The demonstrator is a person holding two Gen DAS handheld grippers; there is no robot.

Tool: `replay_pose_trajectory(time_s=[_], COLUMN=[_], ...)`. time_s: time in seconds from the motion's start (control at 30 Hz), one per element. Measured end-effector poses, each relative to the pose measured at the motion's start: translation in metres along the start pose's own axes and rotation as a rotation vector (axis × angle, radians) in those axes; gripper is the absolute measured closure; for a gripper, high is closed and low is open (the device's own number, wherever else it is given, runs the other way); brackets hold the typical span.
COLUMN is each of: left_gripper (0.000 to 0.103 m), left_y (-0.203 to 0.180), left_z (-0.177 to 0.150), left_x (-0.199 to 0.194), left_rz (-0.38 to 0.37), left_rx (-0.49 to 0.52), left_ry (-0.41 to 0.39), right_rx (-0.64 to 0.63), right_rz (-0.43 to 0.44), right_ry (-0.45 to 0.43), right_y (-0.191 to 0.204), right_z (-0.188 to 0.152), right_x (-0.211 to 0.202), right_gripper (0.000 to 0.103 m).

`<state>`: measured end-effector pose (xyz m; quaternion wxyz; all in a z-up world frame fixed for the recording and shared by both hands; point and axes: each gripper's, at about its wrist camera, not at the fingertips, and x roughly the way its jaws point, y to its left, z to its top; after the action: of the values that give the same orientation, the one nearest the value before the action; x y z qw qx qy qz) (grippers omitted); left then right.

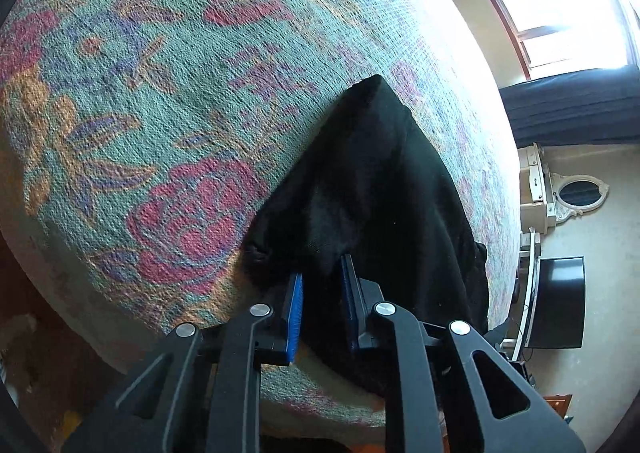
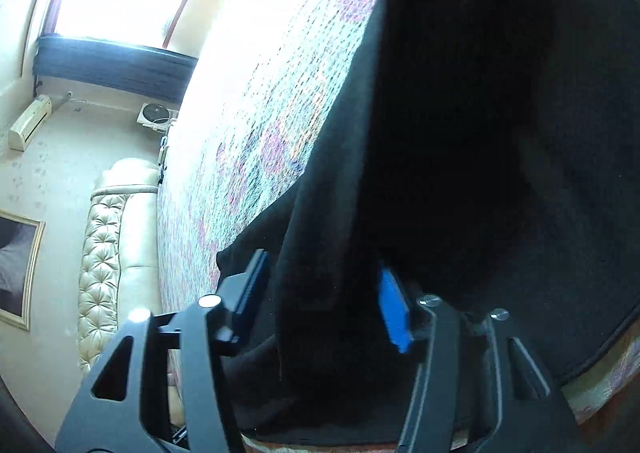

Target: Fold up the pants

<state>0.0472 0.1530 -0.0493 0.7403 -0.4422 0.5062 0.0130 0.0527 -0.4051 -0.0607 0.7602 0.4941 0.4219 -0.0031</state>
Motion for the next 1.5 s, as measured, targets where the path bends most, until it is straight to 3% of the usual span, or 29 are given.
replay_pose_trajectory(time_s=[0.03, 0.13, 0.33, 0.47, 0.6, 0.63, 0.7, 0.77, 1.07, 1.2, 1.3, 1.5], left_gripper=[0.085, 0.085, 0.085, 0.085, 0.085, 0.085, 0.085, 0.085, 0.082, 0.06, 0.06, 0.06], left_y=[0.001, 0.003, 0.007, 0.018, 0.024, 0.022, 0.016, 0.011, 0.015, 0.022, 0.019, 0.01], left_z=[0.0, 0.002, 0.0, 0.002, 0.002, 0.0, -0.005, -0.008, -0.026, -0.03, -0.03, -0.033], left_x=[0.0, -0.002, -0.015, -0.029, -0.031, -0.032, -0.035, -0.039, -0.046, -0.04, -0.033, -0.043], left_rz=[-0.002, -0.011, -0.001, 0.02, -0.024, -0.034, -0.043, -0.055, -0.027, -0.04, -0.047, 0.009], left_rx=[-0.002, -0.015, -0.021, -0.05, -0.066, -0.056, -0.033, -0.005, -0.015, -0.078, -0.08, -0.042], left_ry=[0.001, 0.002, -0.065, -0.116, -0.089, -0.085, -0.085, -0.094, -0.103, -0.09, -0.077, -0.114], right_rx=[0.001, -0.009, -0.046, -0.007, 0.046, 0.071, 0.115, 0.105, 0.054, 0.032, 0.001, -0.023], right_rz=[-0.005, -0.001, 0.056, 0.065, 0.066, 0.089, 0.16, 0.179, 0.19, 0.199, 0.192, 0.202], right_ry=[0.005, -0.001, -0.064, -0.12, -0.085, -0.074, -0.083, -0.097, -0.07, -0.048, -0.034, 0.0], right_y=[-0.003, -0.011, -0.01, -0.035, -0.063, -0.068, -0.074, -0.072, -0.061, -0.052, -0.048, -0.025], right_z=[0.001, -0.002, -0.02, -0.049, -0.059, -0.061, -0.064, -0.065, -0.074, -0.073, -0.074, -0.072], right_x=[0.003, 0.0, -0.042, -0.065, -0.053, -0.05, -0.049, -0.049, -0.043, -0.038, -0.034, -0.017], right_gripper=[0.08, 0.09, 0.097, 0.097, 0.088, 0.074, 0.061, 0.053, 0.045, 0.044, 0.044, 0.044])
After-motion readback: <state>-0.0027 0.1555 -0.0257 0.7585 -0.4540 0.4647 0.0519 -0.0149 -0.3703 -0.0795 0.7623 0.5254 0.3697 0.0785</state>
